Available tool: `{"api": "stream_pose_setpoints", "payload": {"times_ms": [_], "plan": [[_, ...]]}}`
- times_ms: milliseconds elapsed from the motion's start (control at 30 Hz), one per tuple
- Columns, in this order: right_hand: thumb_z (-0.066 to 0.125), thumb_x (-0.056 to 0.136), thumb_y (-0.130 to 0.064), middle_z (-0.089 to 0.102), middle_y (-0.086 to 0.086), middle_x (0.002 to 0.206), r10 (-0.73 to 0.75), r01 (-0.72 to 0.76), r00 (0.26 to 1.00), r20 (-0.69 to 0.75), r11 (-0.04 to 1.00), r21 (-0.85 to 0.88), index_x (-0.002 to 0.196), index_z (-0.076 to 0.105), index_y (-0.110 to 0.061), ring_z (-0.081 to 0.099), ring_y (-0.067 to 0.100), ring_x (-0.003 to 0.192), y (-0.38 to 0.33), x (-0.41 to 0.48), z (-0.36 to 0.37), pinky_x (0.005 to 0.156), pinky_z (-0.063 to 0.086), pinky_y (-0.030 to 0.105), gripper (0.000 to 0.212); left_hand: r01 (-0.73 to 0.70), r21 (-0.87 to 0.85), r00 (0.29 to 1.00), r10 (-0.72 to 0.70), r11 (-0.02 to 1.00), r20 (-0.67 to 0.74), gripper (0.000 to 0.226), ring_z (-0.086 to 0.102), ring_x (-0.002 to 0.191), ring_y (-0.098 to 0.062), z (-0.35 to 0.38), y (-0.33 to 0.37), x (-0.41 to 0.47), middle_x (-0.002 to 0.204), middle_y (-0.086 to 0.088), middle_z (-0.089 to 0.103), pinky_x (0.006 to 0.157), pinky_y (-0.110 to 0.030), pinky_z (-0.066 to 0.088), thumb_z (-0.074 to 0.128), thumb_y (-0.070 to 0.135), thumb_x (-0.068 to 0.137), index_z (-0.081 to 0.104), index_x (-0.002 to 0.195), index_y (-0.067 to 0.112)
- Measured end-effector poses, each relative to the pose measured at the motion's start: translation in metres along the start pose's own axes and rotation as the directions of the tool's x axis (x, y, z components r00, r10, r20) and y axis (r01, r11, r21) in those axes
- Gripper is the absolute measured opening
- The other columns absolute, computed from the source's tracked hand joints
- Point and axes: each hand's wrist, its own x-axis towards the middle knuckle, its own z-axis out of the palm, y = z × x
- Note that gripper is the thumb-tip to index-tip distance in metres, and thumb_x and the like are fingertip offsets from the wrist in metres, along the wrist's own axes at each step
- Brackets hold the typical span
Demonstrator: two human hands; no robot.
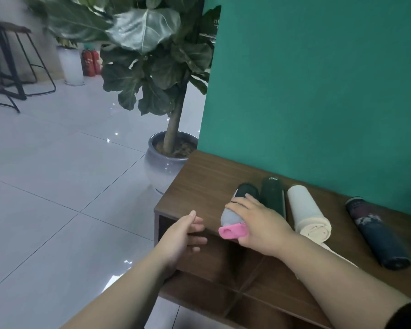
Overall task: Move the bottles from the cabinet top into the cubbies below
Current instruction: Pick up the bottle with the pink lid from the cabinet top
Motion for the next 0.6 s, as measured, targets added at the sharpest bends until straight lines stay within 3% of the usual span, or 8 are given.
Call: {"api": "stream_pose_setpoints", "payload": {"times_ms": [133, 267, 367, 467, 600], "plan": [[0.076, 0.072, -0.040, 0.039, -0.020, 0.155, 0.014, 0.016, 0.991, -0.133, 0.974, 0.224, 0.145, 0.039, -0.041, 0.049, 0.014, 0.136, -0.036, -0.023, -0.024, 0.101, 0.048, 0.033, 0.082, 0.014, -0.050, 1.000, -0.014, 0.999, -0.011, 0.041, 0.073, 0.109, -0.027, -0.007, -0.013, -0.015, 0.127, -0.003, 0.069, 0.088, -0.041, 0.056, 0.042, 0.054, 0.104, 0.068, 0.120, 0.026], [0.082, 0.071, -0.043, 0.051, -0.019, 0.136, 0.018, 0.062, 0.984, -0.176, 0.895, 0.441, 0.141, 0.044, -0.039, 0.058, 0.007, 0.112, -0.081, -0.045, -0.042, 0.089, 0.051, 0.023, 0.080, 0.003, -0.155, 0.998, -0.012, 0.988, -0.055, 0.052, 0.070, 0.112, -0.029, -0.018, -0.035, -0.022, 0.134, -0.007, 0.065, 0.087, -0.044, 0.058, 0.045, 0.058, 0.101, 0.060, 0.138, 0.025], [0.085, 0.071, -0.038, 0.055, -0.020, 0.123, 0.022, 0.038, 0.995, -0.102, 0.829, 0.557, 0.136, 0.043, -0.044, 0.059, 0.006, 0.106, -0.103, -0.058, -0.037, 0.084, 0.056, 0.022, 0.078, 0.057, -0.291, 0.993, -0.085, 0.955, -0.082, 0.059, 0.071, 0.112, -0.032, -0.028, -0.062, -0.028, 0.138, -0.009, 0.064, 0.082, -0.045, 0.062, 0.047, 0.063, 0.098, 0.053, 0.145, 0.028], [0.087, 0.067, -0.035, 0.060, -0.019, 0.118, 0.012, -0.007, 1.000, -0.004, 0.795, 0.606, 0.130, 0.048, -0.047, 0.063, 0.008, 0.104, -0.112, -0.063, -0.014, 0.087, 0.059, 0.029, 0.075, 0.128, -0.417, 0.988, -0.154, 0.900, -0.028, 0.062, 0.073, 0.110, -0.037, -0.037, -0.093, -0.035, 0.136, -0.013, 0.068, 0.073, -0.044, 0.064, 0.046, 0.066, 0.096, 0.051, 0.146, 0.029], [0.087, 0.069, -0.027, 0.062, -0.019, 0.118, 0.011, -0.076, 0.994, 0.104, 0.759, 0.647, 0.131, 0.053, -0.043, 0.063, 0.006, 0.104, -0.109, -0.059, 0.018, 0.088, 0.057, 0.023, 0.073, 0.250, -0.389, 0.965, -0.262, 0.887, 0.024, 0.061, 0.074, 0.102, -0.033, -0.043, -0.122, -0.035, 0.122, -0.013, 0.074, 0.066, -0.037, 0.062, 0.051, 0.070, 0.092, 0.065, 0.132, 0.026]]}}
